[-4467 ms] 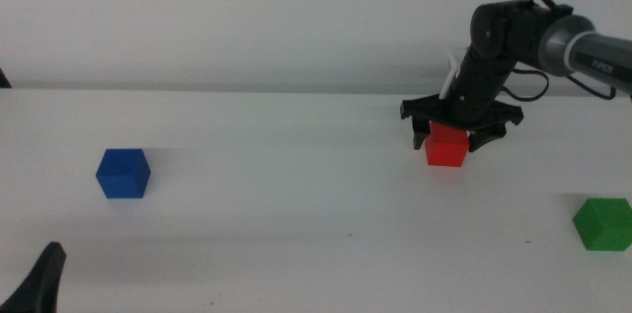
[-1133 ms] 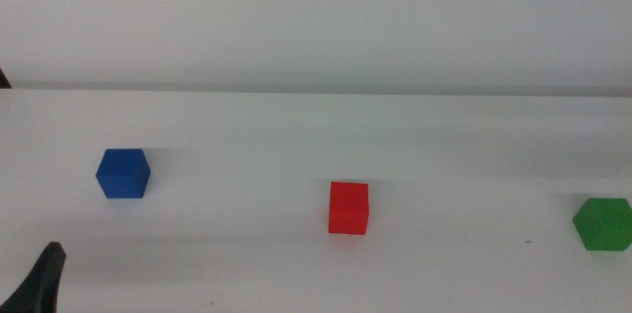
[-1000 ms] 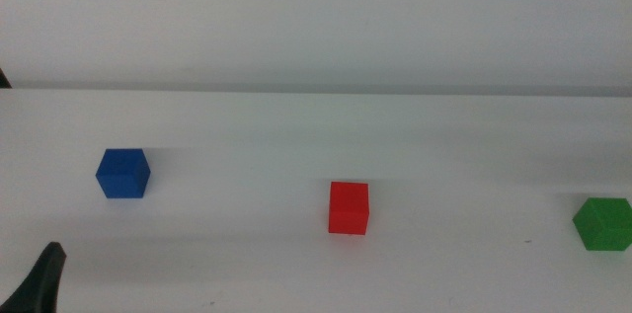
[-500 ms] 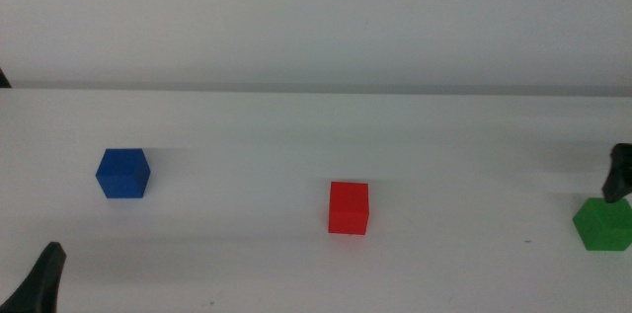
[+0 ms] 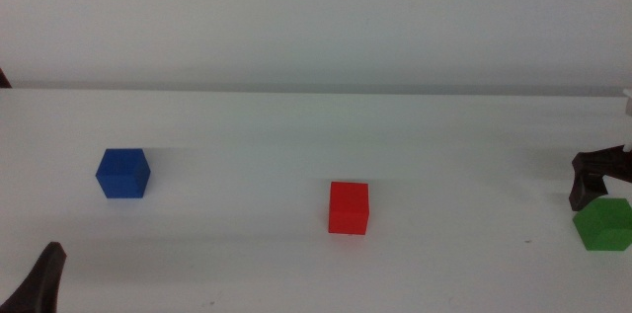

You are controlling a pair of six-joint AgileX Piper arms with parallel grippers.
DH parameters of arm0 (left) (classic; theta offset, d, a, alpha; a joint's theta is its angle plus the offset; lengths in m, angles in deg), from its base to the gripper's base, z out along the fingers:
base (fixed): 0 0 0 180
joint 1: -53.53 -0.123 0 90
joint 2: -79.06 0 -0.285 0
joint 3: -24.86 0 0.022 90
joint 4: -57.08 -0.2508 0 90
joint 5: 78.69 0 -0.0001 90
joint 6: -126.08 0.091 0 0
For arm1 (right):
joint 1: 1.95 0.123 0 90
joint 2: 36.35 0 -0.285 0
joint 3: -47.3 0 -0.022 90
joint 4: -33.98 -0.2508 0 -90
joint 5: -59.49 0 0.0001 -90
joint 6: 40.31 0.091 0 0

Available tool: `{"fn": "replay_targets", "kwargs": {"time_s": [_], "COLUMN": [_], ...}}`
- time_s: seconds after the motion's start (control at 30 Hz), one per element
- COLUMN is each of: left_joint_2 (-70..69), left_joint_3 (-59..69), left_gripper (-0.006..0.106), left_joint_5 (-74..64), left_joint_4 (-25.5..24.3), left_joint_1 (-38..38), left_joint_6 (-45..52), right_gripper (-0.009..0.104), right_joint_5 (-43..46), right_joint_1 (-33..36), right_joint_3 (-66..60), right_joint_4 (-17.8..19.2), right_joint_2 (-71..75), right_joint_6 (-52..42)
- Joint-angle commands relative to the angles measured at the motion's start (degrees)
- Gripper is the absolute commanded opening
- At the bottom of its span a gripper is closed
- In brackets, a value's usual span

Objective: Stack red cubes first, then green, then blue cubes in a specific spot.

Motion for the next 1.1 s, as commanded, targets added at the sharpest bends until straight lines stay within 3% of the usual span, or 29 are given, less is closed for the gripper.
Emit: {"fn": "replay_targets", "kwargs": {"time_s": [0.0,0.73,0.93,1.07], "left_joint_2": [-2.34,-2.34,-2.34,-2.34], "left_joint_3": [2.28,2.28,2.28,2.28], "left_gripper": [0.094,0.094,0.094,0.094], "left_joint_5": [0.93,0.93,0.93,0.93], "left_joint_4": [0.26,0.26,0.26,0.26], "left_joint_1": [-0.07,-0.07,-0.07,-0.07], "left_joint_6": [-0.09,-0.09,-0.09,-0.09], "right_gripper": [0.093,0.092,0.080,0.062], "right_joint_5": [-0.07,3.03,3.12,3.12], "right_joint_1": [0.23,0.23,0.88,1.53], "right_joint_3": [-0.63,-0.84,-0.73,-0.62], "right_joint_4": [1.13,3.75,4.30,4.30], "right_joint_2": [0.09,-5.21,-6.58,-7.53], "right_joint_6": [0.71,0.71,0.71,0.47]}}
